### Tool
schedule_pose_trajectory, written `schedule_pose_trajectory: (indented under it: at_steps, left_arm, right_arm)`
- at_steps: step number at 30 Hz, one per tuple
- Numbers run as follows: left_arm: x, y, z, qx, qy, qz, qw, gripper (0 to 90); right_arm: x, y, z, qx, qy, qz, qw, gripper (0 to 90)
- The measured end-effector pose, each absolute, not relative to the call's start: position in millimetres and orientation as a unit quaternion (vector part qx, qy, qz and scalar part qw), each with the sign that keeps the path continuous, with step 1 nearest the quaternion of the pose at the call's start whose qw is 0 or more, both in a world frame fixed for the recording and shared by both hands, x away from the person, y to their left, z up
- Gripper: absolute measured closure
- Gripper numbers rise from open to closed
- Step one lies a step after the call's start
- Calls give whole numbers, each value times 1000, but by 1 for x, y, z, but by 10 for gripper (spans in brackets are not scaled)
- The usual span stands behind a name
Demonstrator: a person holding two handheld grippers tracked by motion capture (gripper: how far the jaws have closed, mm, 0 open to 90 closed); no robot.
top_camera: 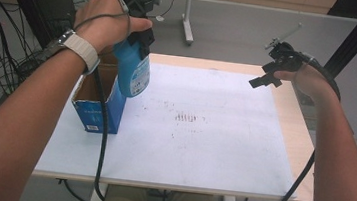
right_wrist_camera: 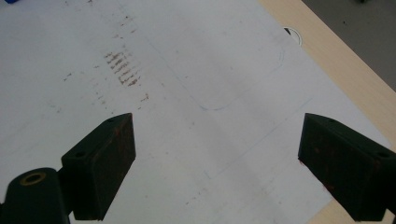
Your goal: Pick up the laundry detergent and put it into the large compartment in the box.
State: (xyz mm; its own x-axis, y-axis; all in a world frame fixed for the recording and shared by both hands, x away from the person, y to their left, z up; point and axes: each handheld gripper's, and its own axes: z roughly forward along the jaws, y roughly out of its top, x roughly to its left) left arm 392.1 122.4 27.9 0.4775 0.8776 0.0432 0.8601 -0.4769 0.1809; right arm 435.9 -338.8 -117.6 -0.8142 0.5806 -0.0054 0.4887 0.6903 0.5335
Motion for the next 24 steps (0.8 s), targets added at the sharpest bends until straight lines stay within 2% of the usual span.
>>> schedule_pose_trajectory:
  at_steps: [24]
  left_arm:
    - [406, 159, 57, 813, 575, 65, 62, 381]
  right_arm:
    - [443, -338, -121, 292, 916, 262, 83, 111]
